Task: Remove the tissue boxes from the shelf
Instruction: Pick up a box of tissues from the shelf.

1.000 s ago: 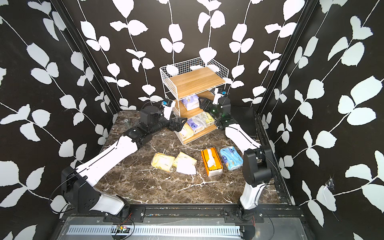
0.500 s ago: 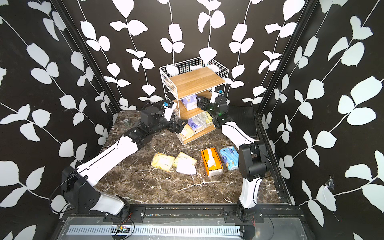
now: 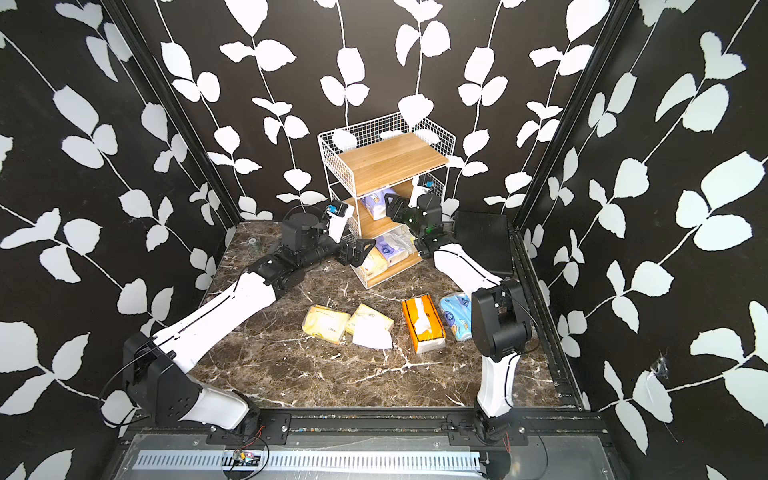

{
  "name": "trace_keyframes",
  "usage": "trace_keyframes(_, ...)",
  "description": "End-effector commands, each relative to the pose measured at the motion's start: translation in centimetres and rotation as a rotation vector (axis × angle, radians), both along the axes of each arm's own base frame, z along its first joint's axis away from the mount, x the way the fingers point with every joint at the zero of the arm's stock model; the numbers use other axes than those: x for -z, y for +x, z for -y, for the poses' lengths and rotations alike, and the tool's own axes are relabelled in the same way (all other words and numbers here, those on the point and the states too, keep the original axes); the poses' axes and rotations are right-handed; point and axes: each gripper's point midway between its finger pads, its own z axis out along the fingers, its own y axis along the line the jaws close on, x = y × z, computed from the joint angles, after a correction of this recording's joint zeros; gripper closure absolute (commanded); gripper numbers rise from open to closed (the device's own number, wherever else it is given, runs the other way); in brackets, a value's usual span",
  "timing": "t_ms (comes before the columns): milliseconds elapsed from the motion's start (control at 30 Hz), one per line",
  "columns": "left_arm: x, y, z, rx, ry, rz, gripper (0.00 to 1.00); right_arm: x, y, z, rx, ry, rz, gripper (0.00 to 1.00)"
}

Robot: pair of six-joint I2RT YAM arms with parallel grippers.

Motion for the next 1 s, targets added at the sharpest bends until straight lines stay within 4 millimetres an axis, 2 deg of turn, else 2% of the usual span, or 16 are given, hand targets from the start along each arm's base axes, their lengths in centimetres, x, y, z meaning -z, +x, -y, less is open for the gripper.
trace_keyframes(0, -1.2, -0.8, -0.6, 0.001, -0.007, 0.026, 0.01, 0.4, -0.2, -1.9, -0.038, -0.016, 0.023, 0.48)
trace_keyframes(233, -1.2, -0.7, -0.9, -0.008, -0.002, 0.028, 0.01, -1.3, -0.9, -1.1, -0.008, -0.022, 0.056, 0.89)
trace_keyframes(333, -1.4, -0.5, -1.2, -0.026, -0.004, 0.033, 0.01, -2.0, -1.7, -0.6, 0.003, -0.026, 0.072, 1.00)
trace_keyframes(467, -1.2, -0.1, -1.7, -0.051, 0.003, 0.030, 0.01, -2.3, -3.0, 0.1, 0.006, -0.036, 0.074, 1.00)
trace_keyframes(600, -1.2, 0.5, -2.7, -0.113, 0.027, 0.045, 0.01, -1.3, -5.2, 1.7, 0.037, -0.058, 0.030, 1.00)
trace_keyframes(633, -1.3, 0.9, -3.0, -0.143, 0.017, 0.042, 0.01, -1.4, -6.0, 2.3, 0.049, -0.063, 0.024, 1.00)
trace_keyframes(700, -1.8, 1.5, -2.9, -0.167, -0.008, 0.039, 0.01, 0.0, -7.5, 3.5, 0.071, -0.098, -0.009, 1.00)
trace_keyframes(800, -2.3, 2.5, -1.9, -0.157, -0.027, 0.030, 0.01, 0.6, -10.3, 5.7, 0.117, -0.139, -0.032, 1.00)
trace_keyframes(867, -2.1, 3.4, -1.4, -0.161, -0.002, 0.020, 0.01, 1.3, -12.1, 6.7, 0.125, -0.164, -0.046, 1.00)
trace_keyframes(967, -1.5, 4.9, -1.8, -0.226, 0.053, 0.006, 0.01, 2.5, -15.0, 8.0, 0.118, -0.182, -0.076, 1.00)
